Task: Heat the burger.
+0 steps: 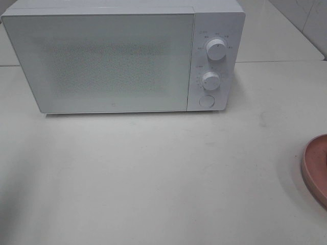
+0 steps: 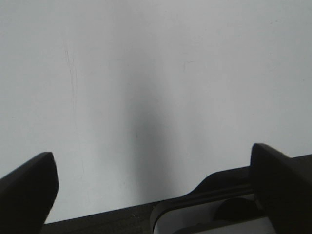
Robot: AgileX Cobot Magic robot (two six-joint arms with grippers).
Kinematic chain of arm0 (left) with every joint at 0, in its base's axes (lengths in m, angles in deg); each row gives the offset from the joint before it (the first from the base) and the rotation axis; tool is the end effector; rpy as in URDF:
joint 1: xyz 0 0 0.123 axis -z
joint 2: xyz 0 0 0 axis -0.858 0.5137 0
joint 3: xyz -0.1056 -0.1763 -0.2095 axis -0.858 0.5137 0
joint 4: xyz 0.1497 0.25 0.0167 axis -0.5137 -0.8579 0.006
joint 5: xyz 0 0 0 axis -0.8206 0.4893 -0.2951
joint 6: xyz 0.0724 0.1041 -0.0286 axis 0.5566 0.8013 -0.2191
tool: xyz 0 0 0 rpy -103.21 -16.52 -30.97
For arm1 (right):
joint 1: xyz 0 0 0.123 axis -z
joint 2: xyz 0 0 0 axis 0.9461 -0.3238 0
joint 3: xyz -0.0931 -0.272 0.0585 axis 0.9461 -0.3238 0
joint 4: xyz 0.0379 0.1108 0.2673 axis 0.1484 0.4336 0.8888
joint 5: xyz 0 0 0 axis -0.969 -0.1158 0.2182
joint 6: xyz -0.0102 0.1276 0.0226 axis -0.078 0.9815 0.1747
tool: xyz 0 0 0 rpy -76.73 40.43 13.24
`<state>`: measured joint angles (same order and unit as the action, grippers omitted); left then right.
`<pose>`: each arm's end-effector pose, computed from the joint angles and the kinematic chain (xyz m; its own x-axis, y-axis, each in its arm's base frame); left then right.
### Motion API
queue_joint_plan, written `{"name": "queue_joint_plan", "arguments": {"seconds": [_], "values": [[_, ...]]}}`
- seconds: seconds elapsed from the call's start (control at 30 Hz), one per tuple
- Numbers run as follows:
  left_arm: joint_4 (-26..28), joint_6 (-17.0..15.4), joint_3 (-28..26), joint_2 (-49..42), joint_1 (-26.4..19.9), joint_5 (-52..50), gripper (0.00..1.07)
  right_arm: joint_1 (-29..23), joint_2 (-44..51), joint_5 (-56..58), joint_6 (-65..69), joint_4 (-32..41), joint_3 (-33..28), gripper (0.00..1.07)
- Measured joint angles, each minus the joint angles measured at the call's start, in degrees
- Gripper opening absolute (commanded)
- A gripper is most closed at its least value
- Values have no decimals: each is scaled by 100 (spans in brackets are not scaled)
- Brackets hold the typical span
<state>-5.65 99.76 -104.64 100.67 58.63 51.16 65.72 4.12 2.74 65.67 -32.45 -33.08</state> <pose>0.1858 -0.0219 0.2898 -0.8544 0.0846 -0.5127 0.1621 0.9808 -0.1083 0.0597 -0.0020 0.2845 -0.4094 -0.0047 -0.9123 -0.0261 0.9996 0.0065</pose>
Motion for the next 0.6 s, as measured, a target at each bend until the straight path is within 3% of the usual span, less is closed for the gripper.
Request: {"name": "queue_joint_plan", "arguments": {"seconds": [0.33,0.6], "values": [[-23,17,1289,-1748,0,-539,100,0,0,0,0,0,0,75],[-206,17,1524,-3054,0,-453,100,0,0,0,0,0,0,75]]}}
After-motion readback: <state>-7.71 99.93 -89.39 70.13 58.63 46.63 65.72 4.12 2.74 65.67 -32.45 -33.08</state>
